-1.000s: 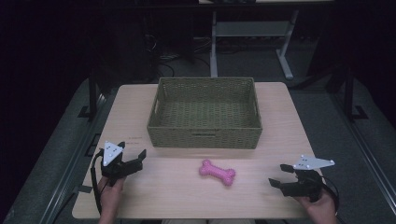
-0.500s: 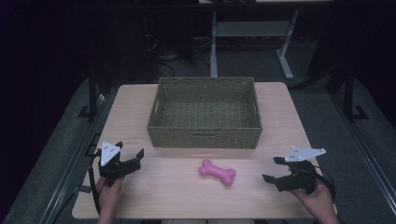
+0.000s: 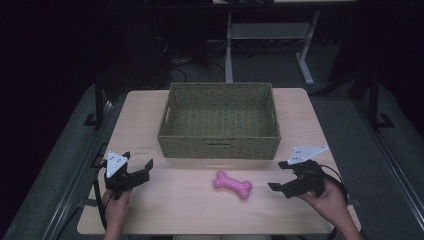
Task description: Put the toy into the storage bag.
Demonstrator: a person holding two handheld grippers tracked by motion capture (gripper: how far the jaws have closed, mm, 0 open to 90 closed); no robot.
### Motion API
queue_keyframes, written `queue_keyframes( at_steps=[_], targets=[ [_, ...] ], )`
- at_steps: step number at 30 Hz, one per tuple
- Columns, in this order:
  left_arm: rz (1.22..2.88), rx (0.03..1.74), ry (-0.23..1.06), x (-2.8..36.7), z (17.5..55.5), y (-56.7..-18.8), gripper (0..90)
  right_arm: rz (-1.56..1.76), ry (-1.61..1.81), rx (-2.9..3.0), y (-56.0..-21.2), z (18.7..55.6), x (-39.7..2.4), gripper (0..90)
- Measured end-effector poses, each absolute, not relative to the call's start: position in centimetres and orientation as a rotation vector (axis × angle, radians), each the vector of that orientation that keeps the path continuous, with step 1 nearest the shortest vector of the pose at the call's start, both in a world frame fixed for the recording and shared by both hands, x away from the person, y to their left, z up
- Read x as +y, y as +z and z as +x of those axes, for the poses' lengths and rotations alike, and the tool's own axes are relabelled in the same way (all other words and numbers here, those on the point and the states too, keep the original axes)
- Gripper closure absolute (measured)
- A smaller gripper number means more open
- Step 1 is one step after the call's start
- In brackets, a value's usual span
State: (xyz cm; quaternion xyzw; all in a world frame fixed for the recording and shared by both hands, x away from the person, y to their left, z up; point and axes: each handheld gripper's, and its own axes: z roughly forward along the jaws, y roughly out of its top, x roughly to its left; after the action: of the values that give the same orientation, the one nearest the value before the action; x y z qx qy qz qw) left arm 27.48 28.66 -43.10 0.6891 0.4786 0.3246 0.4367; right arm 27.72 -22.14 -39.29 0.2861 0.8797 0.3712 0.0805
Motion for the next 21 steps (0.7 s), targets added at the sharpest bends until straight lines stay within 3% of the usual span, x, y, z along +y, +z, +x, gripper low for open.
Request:
queue_keyframes(
  at_steps=[21],
  targets=[
    [1.719, 1.180, 0.806, 28.5, 27.6, -43.2, 13.7, 0.723, 1.033, 2.746, -38.0, 28.8, -18.5, 18.6]
  ],
)
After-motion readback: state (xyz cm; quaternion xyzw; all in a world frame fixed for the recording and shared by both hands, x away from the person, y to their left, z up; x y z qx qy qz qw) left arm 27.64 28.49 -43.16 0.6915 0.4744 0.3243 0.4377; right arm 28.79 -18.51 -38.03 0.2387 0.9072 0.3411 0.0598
